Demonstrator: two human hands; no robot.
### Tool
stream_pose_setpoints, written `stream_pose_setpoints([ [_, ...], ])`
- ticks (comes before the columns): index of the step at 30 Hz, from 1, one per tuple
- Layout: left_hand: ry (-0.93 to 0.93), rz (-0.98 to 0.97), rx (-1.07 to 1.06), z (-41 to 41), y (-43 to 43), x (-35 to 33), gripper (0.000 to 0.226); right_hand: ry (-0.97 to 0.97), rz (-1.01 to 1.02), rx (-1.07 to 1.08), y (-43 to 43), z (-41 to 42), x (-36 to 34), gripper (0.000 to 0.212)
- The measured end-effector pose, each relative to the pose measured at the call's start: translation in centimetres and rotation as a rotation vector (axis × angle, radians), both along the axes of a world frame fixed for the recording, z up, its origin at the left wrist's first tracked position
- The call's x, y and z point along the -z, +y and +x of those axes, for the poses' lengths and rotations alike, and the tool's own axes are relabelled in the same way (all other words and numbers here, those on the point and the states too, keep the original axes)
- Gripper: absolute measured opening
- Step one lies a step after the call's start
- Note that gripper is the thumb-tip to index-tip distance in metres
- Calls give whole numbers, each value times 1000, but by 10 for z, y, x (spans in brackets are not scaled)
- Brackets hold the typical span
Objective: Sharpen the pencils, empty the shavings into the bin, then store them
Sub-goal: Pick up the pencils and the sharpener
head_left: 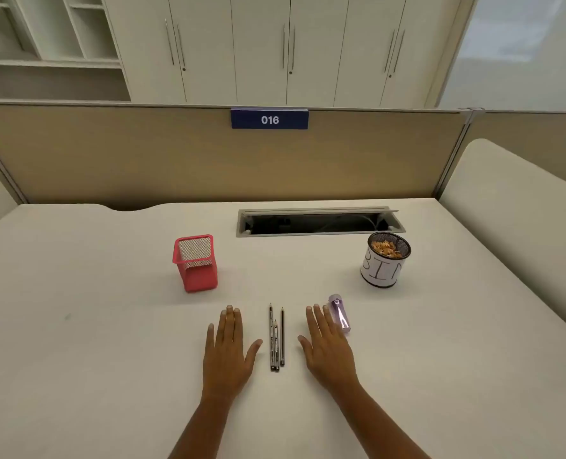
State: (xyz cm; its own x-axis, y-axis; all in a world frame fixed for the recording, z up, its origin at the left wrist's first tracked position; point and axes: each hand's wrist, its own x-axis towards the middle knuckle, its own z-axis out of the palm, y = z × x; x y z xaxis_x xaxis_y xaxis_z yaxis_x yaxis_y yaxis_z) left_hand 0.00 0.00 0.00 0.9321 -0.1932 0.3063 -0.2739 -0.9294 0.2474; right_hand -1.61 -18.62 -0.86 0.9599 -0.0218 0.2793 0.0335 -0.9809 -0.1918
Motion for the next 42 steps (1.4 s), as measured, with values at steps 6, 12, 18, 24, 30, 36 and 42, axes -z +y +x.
stream_pose_setpoints([
  [6,144,43,-67,0,-1,10,89,130,97,-1,1,1,16,54],
  [12,284,73,-81,-4,1,13,91,160,64,-12,1,2,17,53],
  [18,277,58,-83,-1,3,15,88,244,87,-21,-1,4,24,54],
  [24,265,73,-56,-2,5,16,86,-100,-88,-13,-11,4,-1,30],
  [30,272,35,-38,-4,2,8,87,58,103,246,-31,14,-16,50],
  [36,98,-35,-4,-6,-7,-12,78,224,489,364,-39,23,-24,44],
  [42,143,-454,13,-13,-32,-23,25,301,1222,320,-19,3,-45,33],
])
